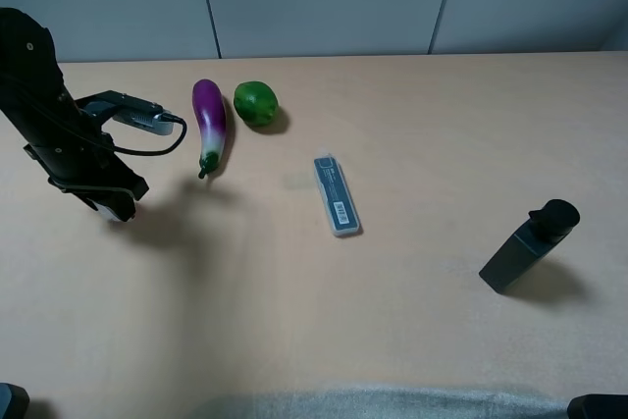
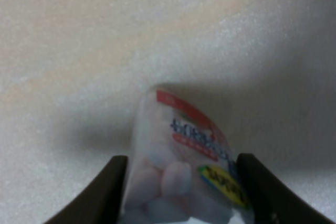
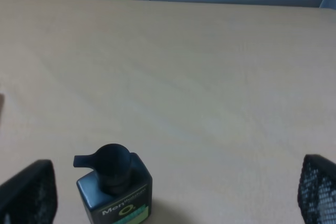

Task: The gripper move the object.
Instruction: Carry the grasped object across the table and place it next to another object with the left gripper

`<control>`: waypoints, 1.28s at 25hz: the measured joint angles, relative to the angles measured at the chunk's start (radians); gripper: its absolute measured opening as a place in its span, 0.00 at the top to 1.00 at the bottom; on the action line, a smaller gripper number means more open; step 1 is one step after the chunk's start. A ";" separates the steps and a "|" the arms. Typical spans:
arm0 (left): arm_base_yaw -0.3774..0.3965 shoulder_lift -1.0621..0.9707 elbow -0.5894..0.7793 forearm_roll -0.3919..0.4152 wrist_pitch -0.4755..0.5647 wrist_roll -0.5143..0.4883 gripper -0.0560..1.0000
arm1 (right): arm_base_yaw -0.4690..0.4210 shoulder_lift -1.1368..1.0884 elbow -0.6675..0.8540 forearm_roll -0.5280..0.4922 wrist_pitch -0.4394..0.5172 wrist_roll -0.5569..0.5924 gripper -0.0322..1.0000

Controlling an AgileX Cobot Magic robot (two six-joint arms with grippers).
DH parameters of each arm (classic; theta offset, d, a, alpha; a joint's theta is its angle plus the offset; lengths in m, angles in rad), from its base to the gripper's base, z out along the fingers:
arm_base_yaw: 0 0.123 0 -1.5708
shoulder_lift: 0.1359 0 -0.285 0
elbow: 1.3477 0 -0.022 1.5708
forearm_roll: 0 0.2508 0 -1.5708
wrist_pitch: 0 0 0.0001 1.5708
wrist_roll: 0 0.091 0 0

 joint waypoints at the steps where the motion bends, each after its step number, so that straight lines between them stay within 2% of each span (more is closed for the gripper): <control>1: 0.000 0.000 0.000 0.000 0.000 0.000 0.53 | 0.000 0.000 0.000 0.001 0.000 0.000 0.30; 16: 0.000 -0.007 0.000 0.000 0.045 -0.009 0.53 | 0.000 0.000 0.000 0.001 0.000 0.000 0.30; 24: 0.000 -0.092 0.000 0.001 0.066 -0.017 0.53 | 0.000 0.000 0.000 0.001 0.000 0.000 0.30; 32: 0.000 -0.201 0.000 0.003 0.136 -0.069 0.53 | 0.000 0.000 0.000 0.001 0.000 0.000 0.30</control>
